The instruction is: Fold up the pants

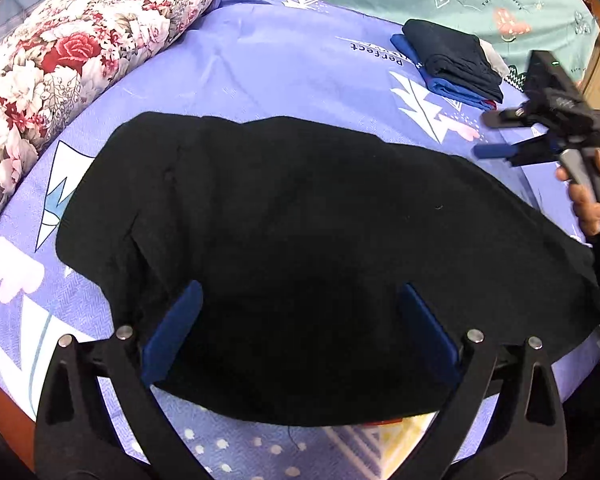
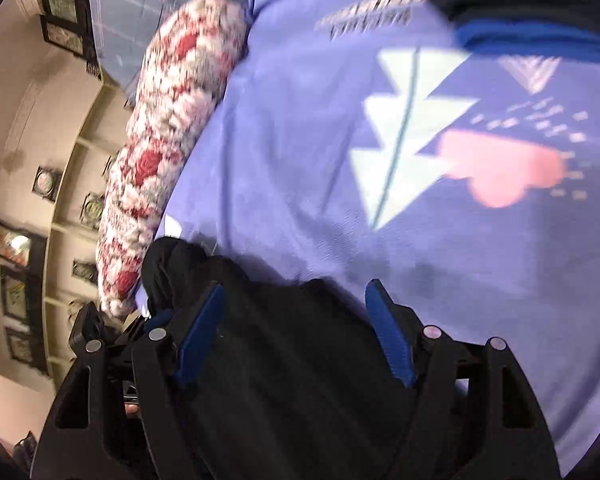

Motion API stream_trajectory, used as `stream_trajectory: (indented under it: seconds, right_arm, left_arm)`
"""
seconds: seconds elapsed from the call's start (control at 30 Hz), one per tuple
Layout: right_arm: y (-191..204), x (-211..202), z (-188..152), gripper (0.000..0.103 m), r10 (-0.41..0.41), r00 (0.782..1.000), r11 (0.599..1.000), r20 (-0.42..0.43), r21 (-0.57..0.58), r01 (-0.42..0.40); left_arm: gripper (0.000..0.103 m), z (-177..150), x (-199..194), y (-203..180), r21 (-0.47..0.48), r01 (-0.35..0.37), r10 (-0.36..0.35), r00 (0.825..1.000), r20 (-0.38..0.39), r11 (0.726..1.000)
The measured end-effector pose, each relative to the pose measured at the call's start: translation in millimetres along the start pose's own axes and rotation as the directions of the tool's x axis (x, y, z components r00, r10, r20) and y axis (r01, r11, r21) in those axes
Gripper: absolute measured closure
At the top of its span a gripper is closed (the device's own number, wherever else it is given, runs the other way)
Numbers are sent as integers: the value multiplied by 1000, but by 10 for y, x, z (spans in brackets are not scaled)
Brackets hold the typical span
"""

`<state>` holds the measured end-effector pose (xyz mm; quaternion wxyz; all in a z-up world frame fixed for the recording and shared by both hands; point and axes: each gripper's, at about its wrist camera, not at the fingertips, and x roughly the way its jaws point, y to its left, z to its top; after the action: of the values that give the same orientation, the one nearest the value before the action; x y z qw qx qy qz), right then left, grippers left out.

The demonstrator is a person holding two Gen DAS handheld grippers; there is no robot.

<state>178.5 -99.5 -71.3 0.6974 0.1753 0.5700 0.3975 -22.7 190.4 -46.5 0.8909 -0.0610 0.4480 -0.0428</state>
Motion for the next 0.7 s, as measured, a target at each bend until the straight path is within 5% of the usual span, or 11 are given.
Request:
stream_trajectory:
  seconds: [0.33, 0.43, 0.53, 0.7]
  right_arm:
    - [150, 149, -204, 29, 53, 972, 997, -228, -48, -66]
    - [144, 71, -133, 29, -14, 983, 996, -185, -85, -2]
    - [90, 146, -4, 29, 21, 982, 998, -186, -58, -33]
    - [250, 380, -131, 29, 78, 930, 987, -360, -105, -123]
  left_arm:
    - [3, 38, -13, 10, -21, 9, -9, 1000, -11, 1000]
    - [3, 51, 2, 3, -22, 4, -4, 1000, -9, 1000]
    - [3, 63, 10, -3, -22, -5, 4, 1000, -15, 1000]
    - [3, 62, -2, 23, -31, 9, -10, 1000, -11, 999]
